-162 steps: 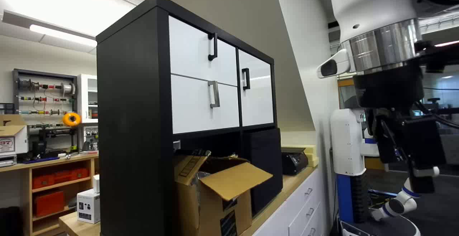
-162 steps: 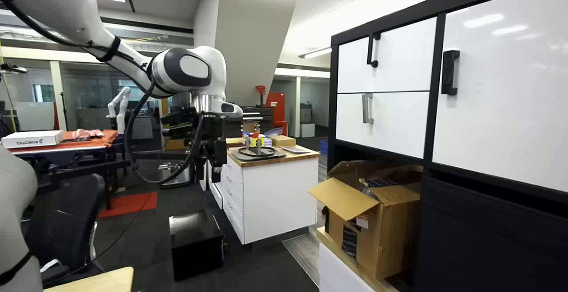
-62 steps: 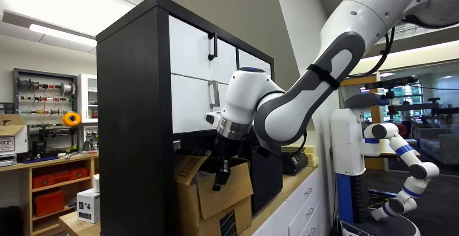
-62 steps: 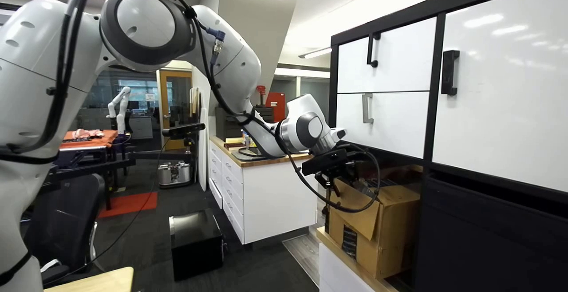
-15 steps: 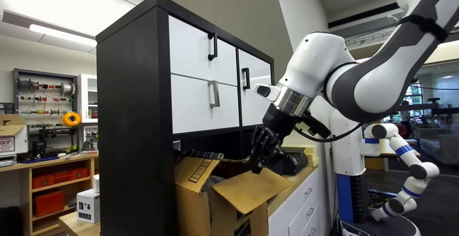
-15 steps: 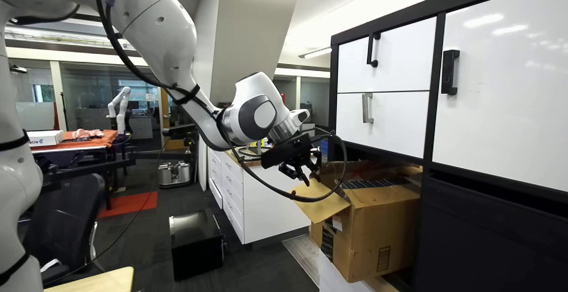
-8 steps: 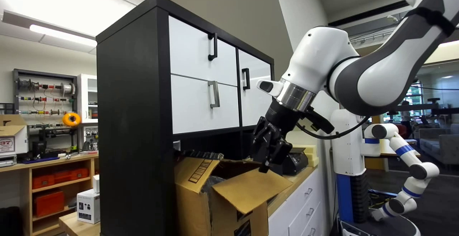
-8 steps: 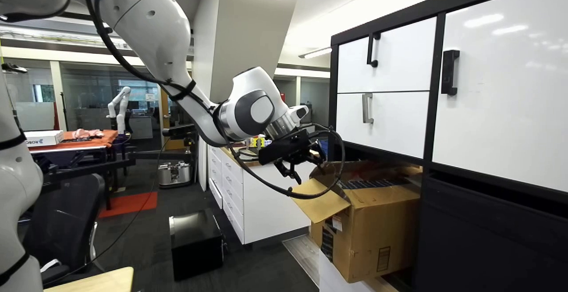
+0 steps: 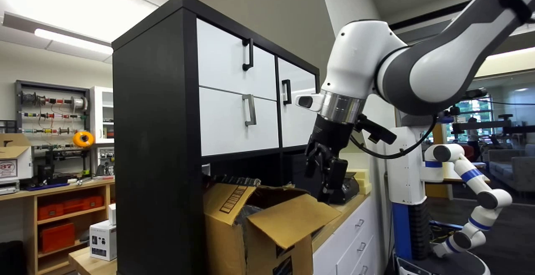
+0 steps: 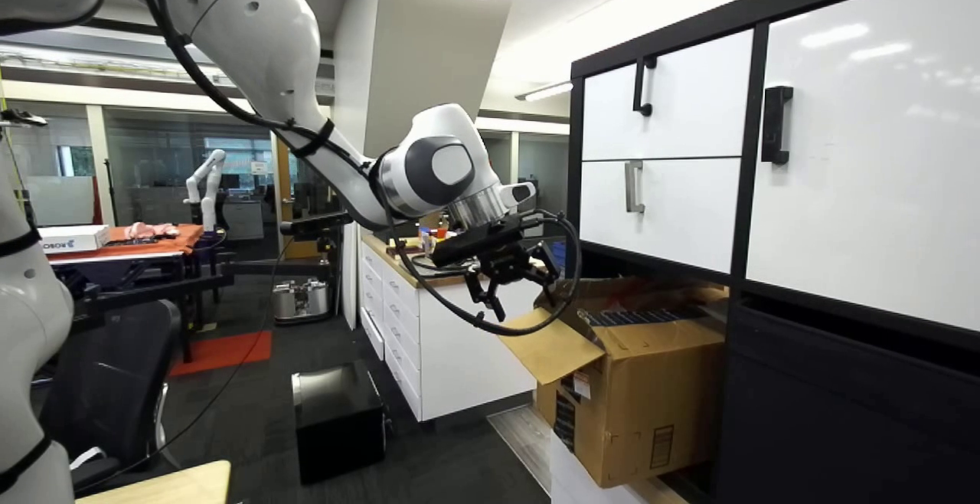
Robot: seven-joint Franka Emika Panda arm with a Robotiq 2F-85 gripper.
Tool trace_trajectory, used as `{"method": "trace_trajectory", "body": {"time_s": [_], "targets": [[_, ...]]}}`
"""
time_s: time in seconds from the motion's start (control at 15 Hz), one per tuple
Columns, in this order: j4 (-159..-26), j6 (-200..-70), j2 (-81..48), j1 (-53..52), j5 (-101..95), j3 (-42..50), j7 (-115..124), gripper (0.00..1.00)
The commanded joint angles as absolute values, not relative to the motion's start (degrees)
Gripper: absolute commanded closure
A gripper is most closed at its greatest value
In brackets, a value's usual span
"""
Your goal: Pull the cardboard box forward
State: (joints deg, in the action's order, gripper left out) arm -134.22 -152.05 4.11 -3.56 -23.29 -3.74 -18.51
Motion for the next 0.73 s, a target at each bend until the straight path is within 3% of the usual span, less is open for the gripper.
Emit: {"method": "trace_trajectory", "body": {"time_s": [0.0, 0.4, 0.67], "targets": [[-131.1, -142.4, 5.1, -4.0, -23.7, -5.1, -13.2, 0.00], [-127.2, -133.0, 3.8, -4.5, -21.5, -6.0, -8.4, 0.00], [-128.3, -135.2, 4.0, -4.4, -21.8, -5.7, -10.0, 0.00]]}}
